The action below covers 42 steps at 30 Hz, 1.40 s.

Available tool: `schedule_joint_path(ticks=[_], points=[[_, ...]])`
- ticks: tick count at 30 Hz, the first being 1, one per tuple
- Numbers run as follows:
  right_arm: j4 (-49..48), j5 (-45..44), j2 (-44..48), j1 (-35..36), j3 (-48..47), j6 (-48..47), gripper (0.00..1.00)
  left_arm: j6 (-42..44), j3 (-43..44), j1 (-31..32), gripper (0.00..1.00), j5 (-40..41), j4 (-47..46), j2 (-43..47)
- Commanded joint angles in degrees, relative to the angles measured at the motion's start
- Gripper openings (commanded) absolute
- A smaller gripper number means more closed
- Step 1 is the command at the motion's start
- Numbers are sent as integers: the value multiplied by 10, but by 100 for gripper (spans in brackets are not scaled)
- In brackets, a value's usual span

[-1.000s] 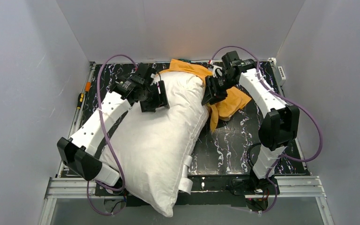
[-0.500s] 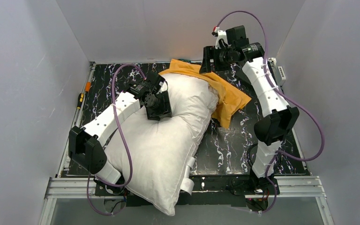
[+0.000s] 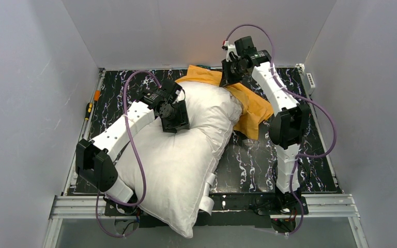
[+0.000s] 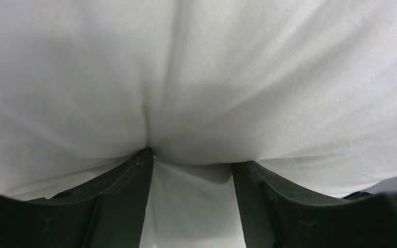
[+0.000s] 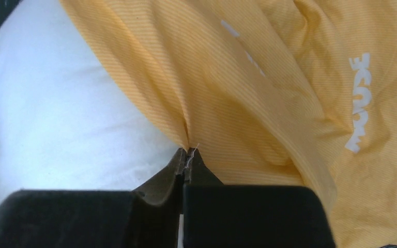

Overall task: Put the pillow into the pillowcase
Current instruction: Stuff the pillow into the pillowcase.

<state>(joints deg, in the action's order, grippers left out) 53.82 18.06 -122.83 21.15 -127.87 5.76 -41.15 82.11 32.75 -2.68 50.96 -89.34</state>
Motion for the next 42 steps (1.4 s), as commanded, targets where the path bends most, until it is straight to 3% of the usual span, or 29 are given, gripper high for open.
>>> schedule_joint_path(ticks=[1,9,13,19,23,26,29,32,37,42], points=[[1,0,42,3,-54,14,1,5,-17,3,55,10,56,-30],[11,26,130,4,-50,27,1,20,41,3,52,19,53,-81],[-8,153,162,4,-8,38,1,21,105,3,47,38,52,-133],[-13,344,186,43,129,52,1,8,246,0,31,46,47,-234],[3,351,195,70,223,43,1,1,355,-18,21,41,47,-291],[45,252,159,72,244,21,1,-5,392,-41,11,28,47,-303],[63,181,110,64,209,9,1,7,386,-57,9,27,48,-272],[70,145,82,46,137,21,17,41,343,-61,18,27,63,-214],[45,75,123,30,126,39,63,68,218,-63,51,42,81,-87],[36,15,204,15,192,43,83,78,135,-62,60,32,106,12]])
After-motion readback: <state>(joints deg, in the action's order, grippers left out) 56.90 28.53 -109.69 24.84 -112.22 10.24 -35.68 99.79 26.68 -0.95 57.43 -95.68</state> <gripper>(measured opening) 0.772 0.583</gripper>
